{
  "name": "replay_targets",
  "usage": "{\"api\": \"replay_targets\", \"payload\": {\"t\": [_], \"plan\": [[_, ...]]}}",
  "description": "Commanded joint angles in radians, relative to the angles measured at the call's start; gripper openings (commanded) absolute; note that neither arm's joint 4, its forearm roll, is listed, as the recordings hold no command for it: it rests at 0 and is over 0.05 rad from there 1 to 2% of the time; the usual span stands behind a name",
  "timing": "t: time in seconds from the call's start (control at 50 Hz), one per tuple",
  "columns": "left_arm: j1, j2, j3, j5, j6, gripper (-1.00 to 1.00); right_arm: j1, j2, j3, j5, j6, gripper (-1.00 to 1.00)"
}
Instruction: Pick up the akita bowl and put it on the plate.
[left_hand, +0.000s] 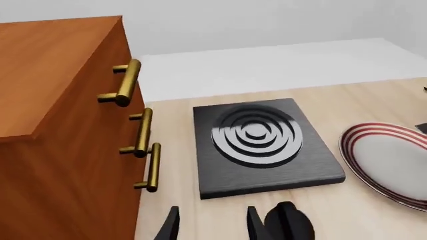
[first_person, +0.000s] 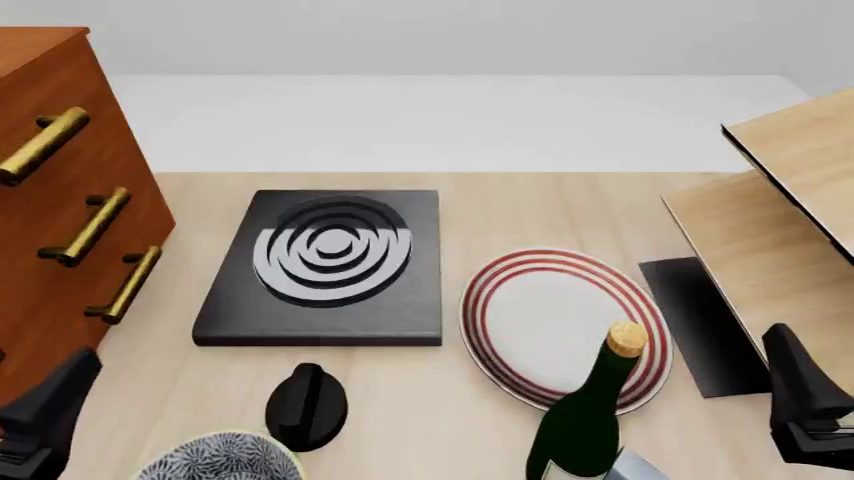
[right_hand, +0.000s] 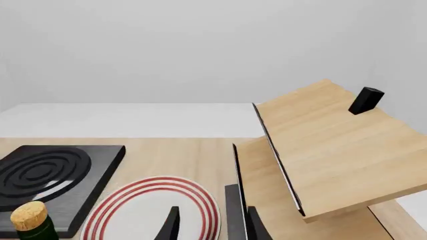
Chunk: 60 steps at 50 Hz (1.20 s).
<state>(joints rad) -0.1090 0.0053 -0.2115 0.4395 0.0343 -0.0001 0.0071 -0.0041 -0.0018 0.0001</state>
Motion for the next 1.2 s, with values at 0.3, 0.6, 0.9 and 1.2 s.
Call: {"api": "replay_targets", "payload": {"t": [0.3,0.6,0.9,1.2], "plan": [[-0.077,0.078,-0.211,0.353,-0.019,1.0,0.0,0.0,0.0,0.0,0.0,1.0],[-0.096,0.082,-0.228,0.452,-0.028,1.0,0.0,0.0,0.0,0.0,0.0,1.0],[-0.139,0.061,-0.196,0.534,-0.054,1.0,0.0,0.0,0.0,0.0,0.0,1.0],[-0.171,0.071,-0.172,0.56,-0.05,1.0,0.0,0.0,0.0,0.0,0.0,1.0]]}}
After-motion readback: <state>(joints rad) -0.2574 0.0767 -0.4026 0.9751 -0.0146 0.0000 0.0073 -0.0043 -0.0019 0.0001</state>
